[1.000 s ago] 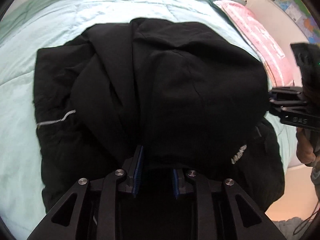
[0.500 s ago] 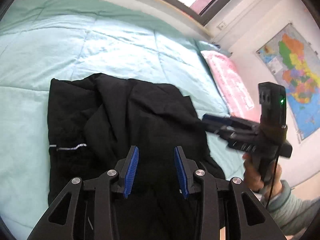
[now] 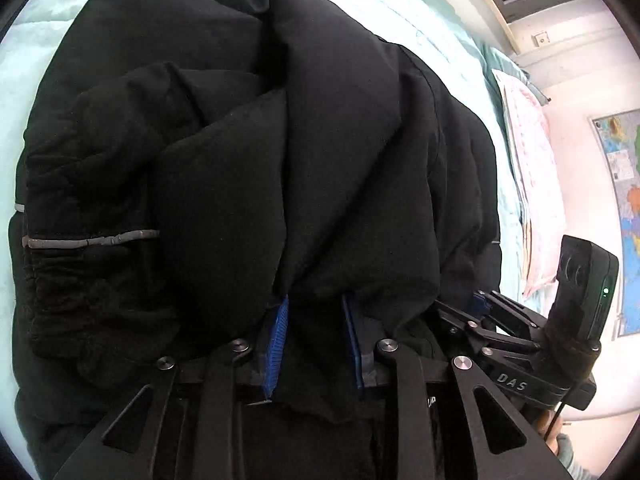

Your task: Fold large clothes

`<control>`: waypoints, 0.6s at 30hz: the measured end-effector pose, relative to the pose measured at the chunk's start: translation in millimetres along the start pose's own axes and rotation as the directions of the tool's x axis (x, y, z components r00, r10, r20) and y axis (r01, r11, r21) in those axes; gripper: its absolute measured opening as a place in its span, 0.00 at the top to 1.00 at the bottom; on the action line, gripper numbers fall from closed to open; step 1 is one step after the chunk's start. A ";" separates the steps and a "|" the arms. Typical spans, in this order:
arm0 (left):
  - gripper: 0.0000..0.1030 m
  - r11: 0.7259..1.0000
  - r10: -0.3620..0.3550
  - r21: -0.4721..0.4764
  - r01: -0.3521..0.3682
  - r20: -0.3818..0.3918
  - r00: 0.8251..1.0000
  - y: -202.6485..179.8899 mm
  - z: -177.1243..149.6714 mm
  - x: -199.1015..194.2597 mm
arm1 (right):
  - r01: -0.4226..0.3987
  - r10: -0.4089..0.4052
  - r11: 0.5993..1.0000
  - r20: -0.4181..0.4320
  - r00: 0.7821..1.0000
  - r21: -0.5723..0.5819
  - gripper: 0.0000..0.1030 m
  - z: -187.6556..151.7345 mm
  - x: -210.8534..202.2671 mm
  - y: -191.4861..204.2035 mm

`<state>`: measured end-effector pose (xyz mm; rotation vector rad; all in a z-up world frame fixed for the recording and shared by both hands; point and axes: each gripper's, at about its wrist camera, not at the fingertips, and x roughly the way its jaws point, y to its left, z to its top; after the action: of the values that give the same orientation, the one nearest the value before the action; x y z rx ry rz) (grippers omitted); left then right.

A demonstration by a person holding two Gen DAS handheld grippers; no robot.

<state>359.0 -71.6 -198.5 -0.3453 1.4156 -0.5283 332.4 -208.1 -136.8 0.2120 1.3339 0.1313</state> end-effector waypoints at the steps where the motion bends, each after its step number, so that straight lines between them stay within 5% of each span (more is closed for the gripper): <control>1: 0.73 1.000 0.007 0.018 -0.007 0.005 1.000 -3.6 -1.0 -4.0 | -0.003 0.003 1.000 -0.001 1.000 0.003 0.50 1.1 -2.6 0.7; 7: 0.70 0.989 -0.040 0.145 0.044 -0.025 0.999 -20.7 -38.3 -59.7 | -0.090 0.089 0.996 0.024 0.996 0.005 0.47 -24.2 -54.4 -4.1; 10: 0.43 0.982 0.048 0.181 -0.049 0.006 0.999 -13.4 -69.4 -95.9 | -0.064 0.064 0.998 0.044 0.997 -0.004 0.47 -51.0 -83.1 -13.2; 18: 0.37 0.980 0.194 -0.047 -0.192 0.039 0.980 76.6 -159.2 -160.5 | 0.060 -0.064 0.985 0.015 0.998 0.163 0.46 -112.1 -130.4 -107.6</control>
<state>201.5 92.3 -125.7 -0.2485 1.4024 -0.3306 190.4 -332.2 -62.1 0.3087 1.3307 -0.0327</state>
